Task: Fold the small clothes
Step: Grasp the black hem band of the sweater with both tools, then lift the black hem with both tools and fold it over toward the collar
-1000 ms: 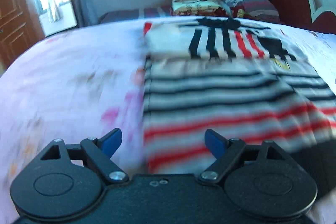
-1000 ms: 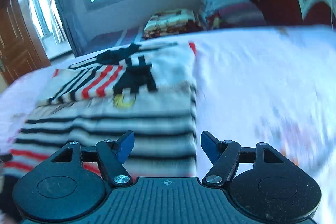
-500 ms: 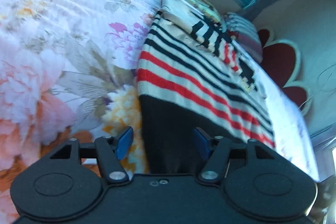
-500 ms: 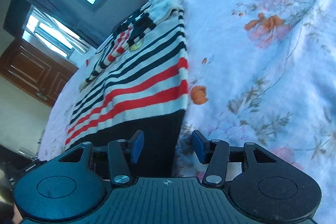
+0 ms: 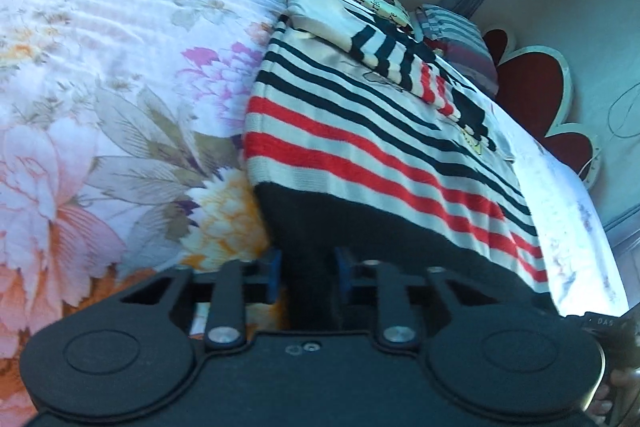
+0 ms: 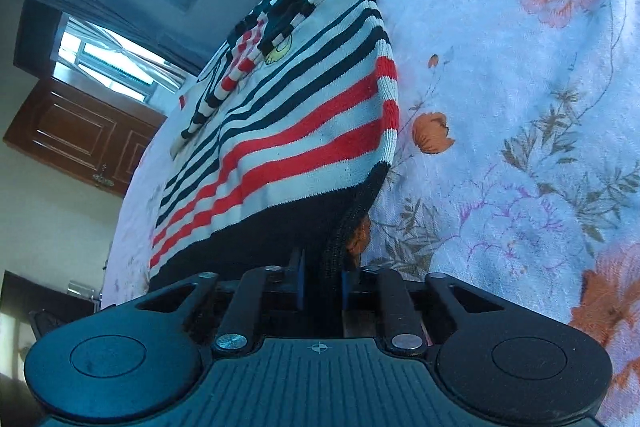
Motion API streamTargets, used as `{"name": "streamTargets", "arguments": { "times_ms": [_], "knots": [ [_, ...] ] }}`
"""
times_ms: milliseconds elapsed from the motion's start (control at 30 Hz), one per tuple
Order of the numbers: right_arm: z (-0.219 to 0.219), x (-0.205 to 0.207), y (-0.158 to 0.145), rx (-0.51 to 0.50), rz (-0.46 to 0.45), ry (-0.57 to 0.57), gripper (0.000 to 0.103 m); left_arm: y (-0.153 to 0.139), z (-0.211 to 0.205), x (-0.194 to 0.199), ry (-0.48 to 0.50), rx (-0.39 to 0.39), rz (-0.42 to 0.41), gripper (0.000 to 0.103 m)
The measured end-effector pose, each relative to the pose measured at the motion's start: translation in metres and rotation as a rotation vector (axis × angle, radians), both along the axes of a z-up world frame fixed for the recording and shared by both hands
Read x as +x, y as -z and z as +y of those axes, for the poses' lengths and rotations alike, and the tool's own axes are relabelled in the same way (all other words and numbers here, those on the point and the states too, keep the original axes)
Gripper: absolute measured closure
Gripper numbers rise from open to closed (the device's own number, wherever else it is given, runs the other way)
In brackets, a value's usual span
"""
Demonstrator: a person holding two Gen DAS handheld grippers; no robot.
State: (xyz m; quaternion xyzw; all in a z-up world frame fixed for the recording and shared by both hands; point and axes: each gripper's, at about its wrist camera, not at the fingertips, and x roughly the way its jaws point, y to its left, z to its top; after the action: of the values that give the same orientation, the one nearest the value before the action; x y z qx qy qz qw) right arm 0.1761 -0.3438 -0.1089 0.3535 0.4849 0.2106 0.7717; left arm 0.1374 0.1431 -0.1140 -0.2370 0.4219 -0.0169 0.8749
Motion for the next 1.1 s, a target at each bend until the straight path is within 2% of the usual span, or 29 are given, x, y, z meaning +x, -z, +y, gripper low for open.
{"name": "streamTargets", "arguments": {
  "times_ms": [67, 100, 367, 533, 567, 633, 667, 700, 733, 900, 1000, 1100],
  "knots": [
    [0.002, 0.001, -0.001, -0.027, -0.004, -0.005, 0.097, 0.001, 0.002, -0.003, -0.004, -0.002, -0.005, 0.092],
    [0.002, 0.001, -0.003, -0.04, -0.012, -0.009, 0.097, 0.0, 0.002, -0.005, -0.004, -0.002, -0.01, 0.095],
    [0.001, -0.011, -0.043, -0.099, -0.173, -0.014, 0.098, -0.026, -0.013, -0.018, 0.032, 0.094, -0.087, 0.097],
    [-0.007, -0.022, -0.06, -0.098, -0.264, -0.016, 0.098, -0.044, -0.012, -0.029, 0.041, 0.089, -0.181, 0.097],
    [-0.007, -0.024, -0.058, -0.102, -0.267, -0.022, 0.098, -0.04, -0.011, -0.029, 0.042, 0.093, -0.178, 0.097],
    [-0.003, -0.024, -0.042, -0.168, -0.247, -0.052, 0.098, -0.022, -0.012, -0.025, 0.044, 0.136, -0.112, 0.097],
    [-0.001, -0.02, -0.027, -0.198, -0.168, -0.066, 0.098, -0.006, -0.011, -0.022, 0.041, 0.142, -0.055, 0.097],
    [-0.001, -0.018, -0.014, -0.196, -0.117, -0.062, 0.099, 0.005, -0.006, -0.022, 0.02, 0.103, -0.045, 0.097],
    [-0.002, -0.017, -0.01, -0.156, -0.119, -0.043, 0.099, 0.007, -0.001, -0.025, -0.008, 0.044, -0.058, 0.097],
    [0.006, -0.008, -0.008, -0.16, -0.143, -0.033, 0.098, -0.001, 0.006, -0.024, -0.026, -0.017, -0.075, 0.097],
    [0.005, -0.002, -0.025, -0.11, -0.184, -0.005, 0.098, -0.019, 0.012, -0.024, -0.054, -0.088, -0.126, 0.098],
    [0.011, 0.011, -0.049, -0.095, -0.242, -0.012, 0.098, -0.041, 0.01, -0.017, -0.054, -0.122, -0.175, 0.098]
  ]
}}
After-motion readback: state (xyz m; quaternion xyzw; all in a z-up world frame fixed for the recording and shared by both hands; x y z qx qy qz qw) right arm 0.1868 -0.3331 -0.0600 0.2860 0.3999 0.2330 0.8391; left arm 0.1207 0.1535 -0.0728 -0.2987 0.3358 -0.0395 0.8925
